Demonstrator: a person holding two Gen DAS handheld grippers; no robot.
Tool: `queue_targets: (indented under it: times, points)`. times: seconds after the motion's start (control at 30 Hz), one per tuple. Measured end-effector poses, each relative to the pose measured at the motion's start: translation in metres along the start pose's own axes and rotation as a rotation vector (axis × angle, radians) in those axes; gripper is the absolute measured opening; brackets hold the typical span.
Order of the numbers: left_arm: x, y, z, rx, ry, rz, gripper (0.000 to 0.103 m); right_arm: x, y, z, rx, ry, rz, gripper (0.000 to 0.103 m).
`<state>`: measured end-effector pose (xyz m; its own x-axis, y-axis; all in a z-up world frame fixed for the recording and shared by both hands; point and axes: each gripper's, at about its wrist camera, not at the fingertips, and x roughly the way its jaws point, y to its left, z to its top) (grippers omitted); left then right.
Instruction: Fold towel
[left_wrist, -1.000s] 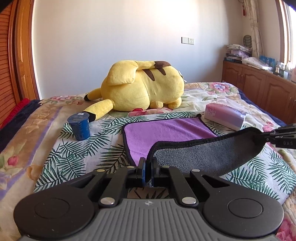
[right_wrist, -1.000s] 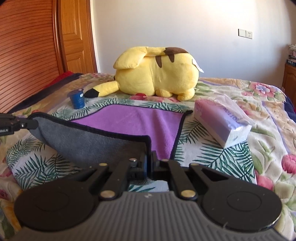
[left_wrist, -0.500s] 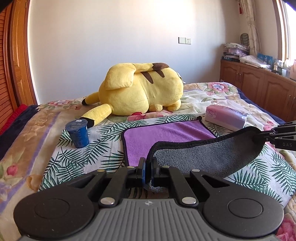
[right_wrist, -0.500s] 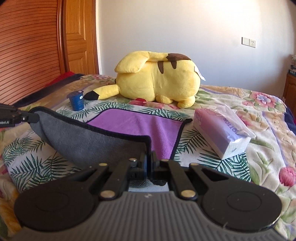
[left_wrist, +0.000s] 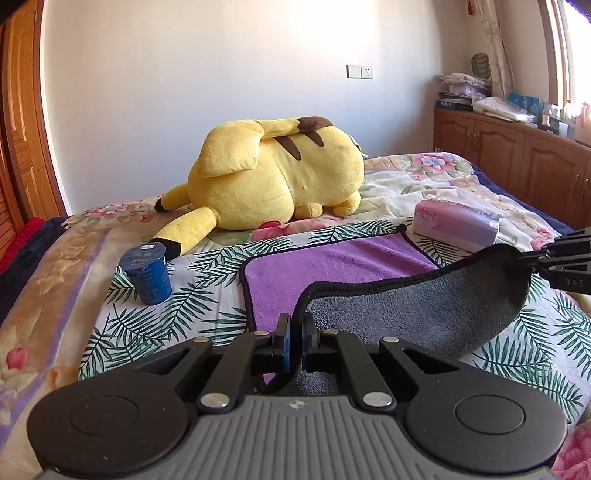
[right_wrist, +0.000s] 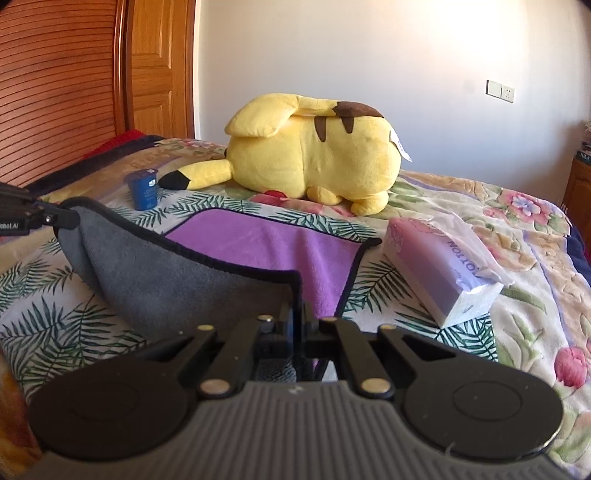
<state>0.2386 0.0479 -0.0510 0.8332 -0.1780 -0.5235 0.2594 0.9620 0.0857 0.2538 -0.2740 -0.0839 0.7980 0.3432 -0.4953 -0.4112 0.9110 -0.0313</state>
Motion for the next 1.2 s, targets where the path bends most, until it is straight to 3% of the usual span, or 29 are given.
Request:
queue_targets:
  times: [1.2]
  points:
    - [0.05,0.003,0.077,0.065,-0.067,0.019,0.0,0.034,-0.013,0.066,-0.133,-0.104,-0.044,0.004]
